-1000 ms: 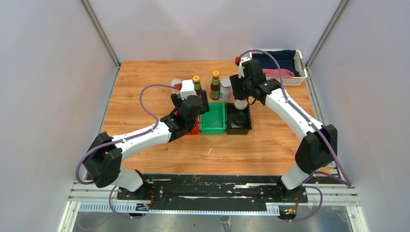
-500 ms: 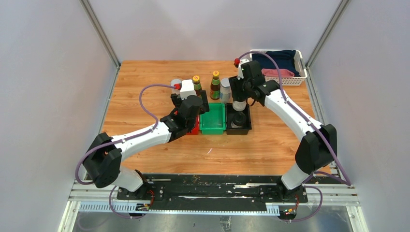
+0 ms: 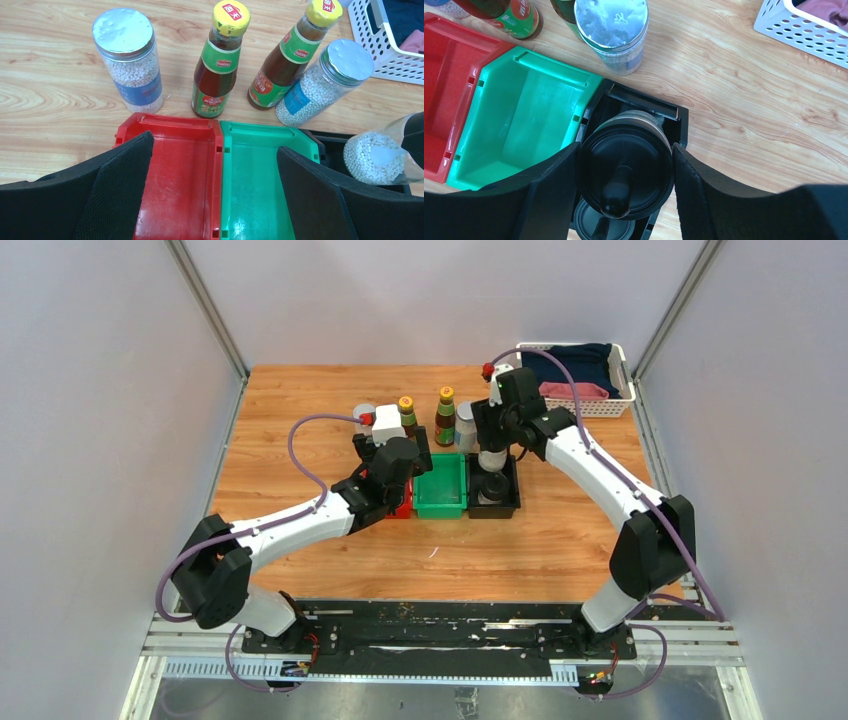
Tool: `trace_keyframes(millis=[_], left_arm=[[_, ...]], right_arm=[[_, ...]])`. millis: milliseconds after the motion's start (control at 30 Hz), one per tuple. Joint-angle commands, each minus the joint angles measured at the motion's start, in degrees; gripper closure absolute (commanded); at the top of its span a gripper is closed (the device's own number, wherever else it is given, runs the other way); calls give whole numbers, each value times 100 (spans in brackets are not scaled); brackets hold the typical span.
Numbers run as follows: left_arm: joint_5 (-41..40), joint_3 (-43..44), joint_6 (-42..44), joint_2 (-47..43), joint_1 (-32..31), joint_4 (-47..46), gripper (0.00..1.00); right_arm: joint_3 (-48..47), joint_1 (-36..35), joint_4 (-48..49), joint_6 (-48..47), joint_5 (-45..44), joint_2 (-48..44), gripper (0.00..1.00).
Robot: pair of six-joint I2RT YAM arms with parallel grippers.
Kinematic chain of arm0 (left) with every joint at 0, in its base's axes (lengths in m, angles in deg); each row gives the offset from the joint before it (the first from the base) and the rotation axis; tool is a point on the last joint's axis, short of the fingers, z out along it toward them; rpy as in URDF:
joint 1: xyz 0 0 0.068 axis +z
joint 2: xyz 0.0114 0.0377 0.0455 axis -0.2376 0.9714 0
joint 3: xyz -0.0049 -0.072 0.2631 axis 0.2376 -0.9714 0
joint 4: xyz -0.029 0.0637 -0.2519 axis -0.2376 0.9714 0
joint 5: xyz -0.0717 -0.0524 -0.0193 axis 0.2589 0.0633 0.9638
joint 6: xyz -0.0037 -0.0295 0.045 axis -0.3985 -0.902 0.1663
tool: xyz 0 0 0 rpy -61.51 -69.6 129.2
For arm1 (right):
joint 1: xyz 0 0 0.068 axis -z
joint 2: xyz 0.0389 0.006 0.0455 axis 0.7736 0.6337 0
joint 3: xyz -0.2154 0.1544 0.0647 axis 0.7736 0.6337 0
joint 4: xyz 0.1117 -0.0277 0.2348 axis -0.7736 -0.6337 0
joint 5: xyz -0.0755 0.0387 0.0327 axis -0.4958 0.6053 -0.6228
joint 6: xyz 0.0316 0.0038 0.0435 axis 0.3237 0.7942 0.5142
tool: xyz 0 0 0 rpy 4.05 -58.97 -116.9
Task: Organize the condiment bottles
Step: Place the bottle in the storage box.
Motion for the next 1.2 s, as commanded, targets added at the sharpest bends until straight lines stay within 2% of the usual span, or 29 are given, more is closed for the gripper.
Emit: trace_keyframes(millis=[0, 1167], left_arm=[[-251, -1, 4, -101, -44, -106, 0], [-312, -89, -1, -18, -44, -147, 0]], right_arm=[[68, -101, 265, 92, 48, 31, 100], [393, -101, 640, 130, 171, 280, 100]])
